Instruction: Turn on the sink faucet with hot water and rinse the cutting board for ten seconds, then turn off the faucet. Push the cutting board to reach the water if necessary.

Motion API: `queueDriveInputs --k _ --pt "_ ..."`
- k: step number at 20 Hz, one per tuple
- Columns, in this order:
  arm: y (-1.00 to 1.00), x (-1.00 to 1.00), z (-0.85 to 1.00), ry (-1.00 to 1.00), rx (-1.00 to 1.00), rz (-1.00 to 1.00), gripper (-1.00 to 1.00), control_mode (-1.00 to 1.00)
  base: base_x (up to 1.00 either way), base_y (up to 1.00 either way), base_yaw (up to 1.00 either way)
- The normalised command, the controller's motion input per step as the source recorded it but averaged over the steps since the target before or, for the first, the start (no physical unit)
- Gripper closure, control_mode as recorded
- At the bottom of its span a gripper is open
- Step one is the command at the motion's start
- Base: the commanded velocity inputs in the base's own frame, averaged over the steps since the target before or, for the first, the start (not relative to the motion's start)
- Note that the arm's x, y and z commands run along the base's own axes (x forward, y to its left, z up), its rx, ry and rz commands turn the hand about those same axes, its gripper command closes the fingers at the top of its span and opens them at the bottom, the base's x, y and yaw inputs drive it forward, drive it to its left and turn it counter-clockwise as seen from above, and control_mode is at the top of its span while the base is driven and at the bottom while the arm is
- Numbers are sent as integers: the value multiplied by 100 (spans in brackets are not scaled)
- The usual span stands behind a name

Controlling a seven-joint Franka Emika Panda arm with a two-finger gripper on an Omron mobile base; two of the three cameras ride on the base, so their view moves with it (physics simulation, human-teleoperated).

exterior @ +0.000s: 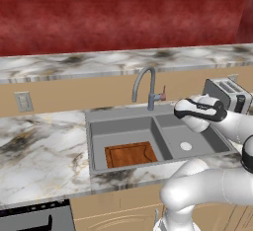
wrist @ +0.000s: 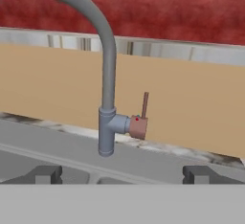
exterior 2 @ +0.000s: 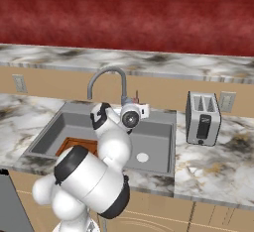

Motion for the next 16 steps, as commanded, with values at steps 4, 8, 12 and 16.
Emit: queueDriveInputs --k 4,8,12,16 --pt "8 16 0 0 0 0 -100 -100 0 0 0" --pt "4 1 0 0 0 0 -100 -100 0 0 0" --pt "0 6 0 0 0 0 -100 -100 0 0 0" --pt "0 11 0 0 0 0 -100 -100 0 0 0"
